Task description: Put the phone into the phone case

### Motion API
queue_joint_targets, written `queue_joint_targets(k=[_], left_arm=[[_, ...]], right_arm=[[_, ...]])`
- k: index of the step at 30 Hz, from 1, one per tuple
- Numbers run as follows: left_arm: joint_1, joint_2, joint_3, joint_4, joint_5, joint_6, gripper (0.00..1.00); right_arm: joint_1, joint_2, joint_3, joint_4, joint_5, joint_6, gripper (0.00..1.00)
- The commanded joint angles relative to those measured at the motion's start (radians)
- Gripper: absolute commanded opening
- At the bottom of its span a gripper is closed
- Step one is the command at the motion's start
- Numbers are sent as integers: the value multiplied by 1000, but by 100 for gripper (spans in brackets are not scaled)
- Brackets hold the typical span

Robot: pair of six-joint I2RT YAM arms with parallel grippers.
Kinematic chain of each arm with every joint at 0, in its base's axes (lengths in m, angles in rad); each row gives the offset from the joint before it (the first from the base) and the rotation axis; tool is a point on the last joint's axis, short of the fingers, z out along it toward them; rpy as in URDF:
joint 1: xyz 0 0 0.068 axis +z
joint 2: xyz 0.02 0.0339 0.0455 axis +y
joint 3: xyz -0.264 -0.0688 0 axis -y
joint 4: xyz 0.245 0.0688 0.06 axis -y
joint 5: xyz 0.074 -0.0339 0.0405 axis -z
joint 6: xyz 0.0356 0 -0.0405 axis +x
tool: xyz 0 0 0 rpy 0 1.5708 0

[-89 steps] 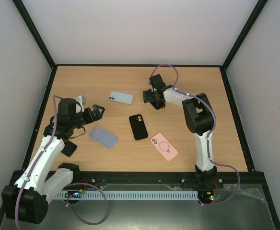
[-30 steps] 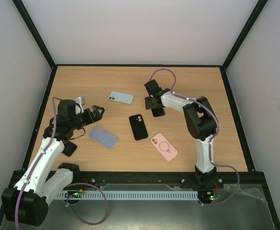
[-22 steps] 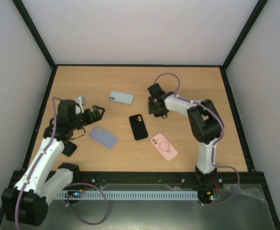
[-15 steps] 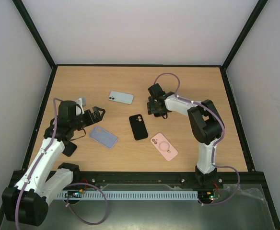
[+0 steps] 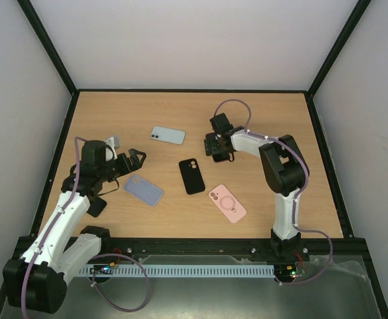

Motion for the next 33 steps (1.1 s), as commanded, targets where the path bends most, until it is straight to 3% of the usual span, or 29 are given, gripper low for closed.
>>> queue_joint_targets(k=[1, 19, 28, 33], left_arm=[[5, 11, 16, -11, 16, 12, 100], [4, 32, 19, 5, 29, -6, 100], [3, 20, -48, 50, 28, -30, 100], [1, 14, -69, 55, 24, -43, 100]], right_arm=[[-3, 53, 44, 11, -14, -43, 96], [17, 44, 55, -94, -23, 77, 63], [67, -82, -10, -129, 19, 143, 57], [79, -134, -58, -134, -49, 159, 54]])
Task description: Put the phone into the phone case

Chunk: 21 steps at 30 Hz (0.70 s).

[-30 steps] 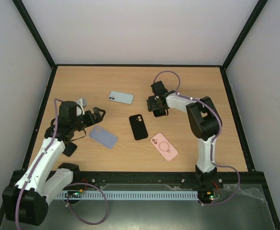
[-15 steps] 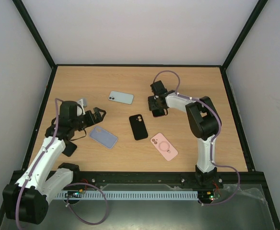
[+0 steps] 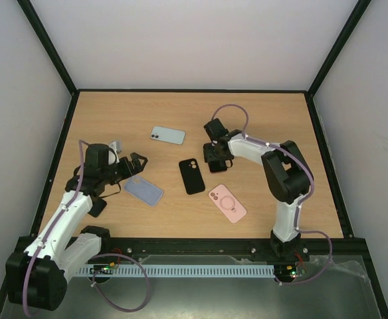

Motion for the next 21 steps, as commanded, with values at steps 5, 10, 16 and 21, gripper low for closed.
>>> queue_joint_targets(k=[5, 10, 16, 21], left_arm=[[-3, -16, -15, 30, 5, -19, 100], [-5, 8, -3, 31, 12, -15, 100], [-14, 16, -17, 53, 15, -30, 99], [-21, 25, -19, 54, 14, -30, 98]], right_arm=[[28, -125, -45, -46, -32, 46, 53], [57, -188, -60, -29, -101, 74, 52], [82, -237, -157, 104, -367, 130, 52], [104, -259, -240, 243, -487, 206, 49]])
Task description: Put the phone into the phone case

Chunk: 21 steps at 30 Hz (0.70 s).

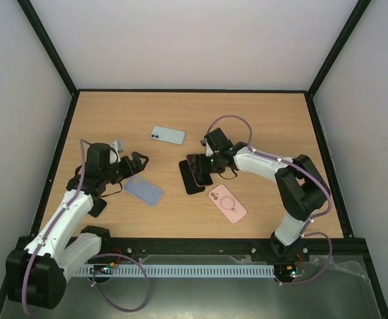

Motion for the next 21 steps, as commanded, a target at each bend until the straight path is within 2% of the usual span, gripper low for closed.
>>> queue_joint_targets(k=[1, 6, 12, 21], left_arm=[[-9, 14, -8, 19, 14, -7, 97], [-37, 31, 16, 20, -3, -37, 95], [-70, 27, 23, 46, -8, -89, 94], [-91, 34, 21, 48, -14, -94, 92]], right_arm=[[28, -30, -54, 175, -180, 91, 49], [88, -6, -41, 192, -160, 103, 49], [89, 46, -39, 220, -123, 145, 47], [88, 129, -47, 240, -64, 117, 48]])
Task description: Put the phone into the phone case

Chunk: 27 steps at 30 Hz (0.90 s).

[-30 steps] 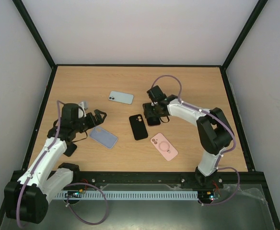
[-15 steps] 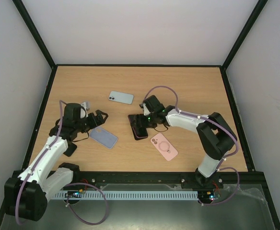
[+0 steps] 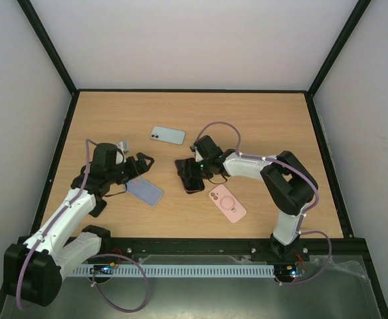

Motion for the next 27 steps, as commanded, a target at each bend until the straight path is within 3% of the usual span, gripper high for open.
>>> queue_joint_targets(k=[1, 7, 27], left_arm=[[-7, 10, 21, 19, -4, -10, 92], [-11, 26, 22, 22, -19, -3, 91], [-15, 54, 58, 9, -17, 23, 91]], right_arm=[[-2, 38, 8, 32, 40, -16, 49], [-2, 44, -4, 36, 129, -20, 49], [-1, 28, -6, 122, 147, -34, 52]])
